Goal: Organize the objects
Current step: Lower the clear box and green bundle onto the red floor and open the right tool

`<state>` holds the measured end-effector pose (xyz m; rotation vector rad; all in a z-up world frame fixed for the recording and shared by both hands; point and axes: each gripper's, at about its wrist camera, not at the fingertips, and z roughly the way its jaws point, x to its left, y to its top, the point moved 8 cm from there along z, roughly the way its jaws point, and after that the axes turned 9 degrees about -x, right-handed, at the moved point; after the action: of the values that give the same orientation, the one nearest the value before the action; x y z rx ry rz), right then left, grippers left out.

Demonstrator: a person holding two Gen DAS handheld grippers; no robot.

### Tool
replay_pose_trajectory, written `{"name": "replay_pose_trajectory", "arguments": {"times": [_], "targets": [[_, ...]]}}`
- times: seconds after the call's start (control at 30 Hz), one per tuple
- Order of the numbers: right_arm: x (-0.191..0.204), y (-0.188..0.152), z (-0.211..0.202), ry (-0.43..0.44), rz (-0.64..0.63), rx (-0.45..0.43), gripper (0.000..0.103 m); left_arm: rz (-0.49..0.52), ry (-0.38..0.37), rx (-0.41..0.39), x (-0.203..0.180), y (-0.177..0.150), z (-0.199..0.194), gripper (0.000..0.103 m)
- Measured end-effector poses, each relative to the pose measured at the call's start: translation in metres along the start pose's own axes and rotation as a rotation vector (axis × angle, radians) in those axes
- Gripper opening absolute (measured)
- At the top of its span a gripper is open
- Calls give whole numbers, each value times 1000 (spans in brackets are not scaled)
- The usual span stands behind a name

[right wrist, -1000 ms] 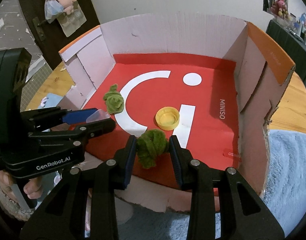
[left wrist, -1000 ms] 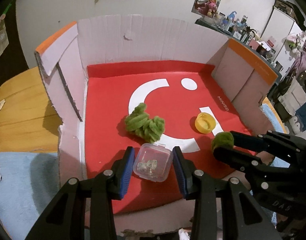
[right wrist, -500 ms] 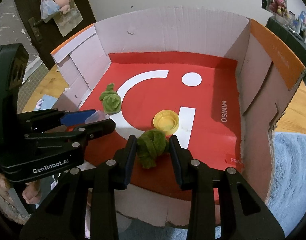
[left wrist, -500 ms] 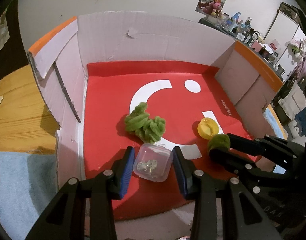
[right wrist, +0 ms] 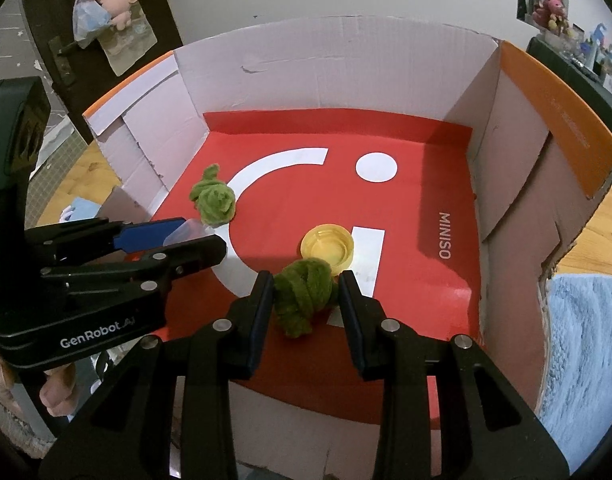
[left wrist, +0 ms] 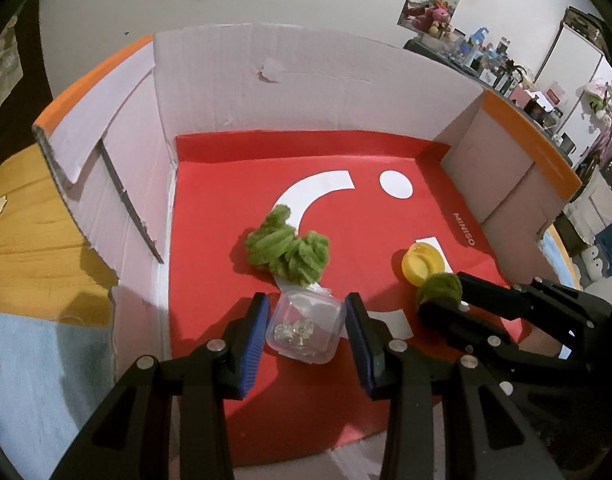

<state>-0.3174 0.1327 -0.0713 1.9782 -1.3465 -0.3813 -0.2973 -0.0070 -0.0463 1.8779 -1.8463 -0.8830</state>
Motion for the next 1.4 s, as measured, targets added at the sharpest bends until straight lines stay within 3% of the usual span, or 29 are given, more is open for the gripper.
{"name": "replay_pose_trajectory", "arguments": {"times": [1.03, 1.17, 1.4], "targets": [[-4, 1, 0, 11, 21, -11, 34, 4, -2, -12, 2, 3, 0, 41], [-3, 0, 0, 16, 25, -7, 42, 4, -3, -14, 2, 2, 0, 42], [-3, 0, -4, 18, 33, -14, 42, 1, -13, -16, 1, 2, -2, 46]]}}
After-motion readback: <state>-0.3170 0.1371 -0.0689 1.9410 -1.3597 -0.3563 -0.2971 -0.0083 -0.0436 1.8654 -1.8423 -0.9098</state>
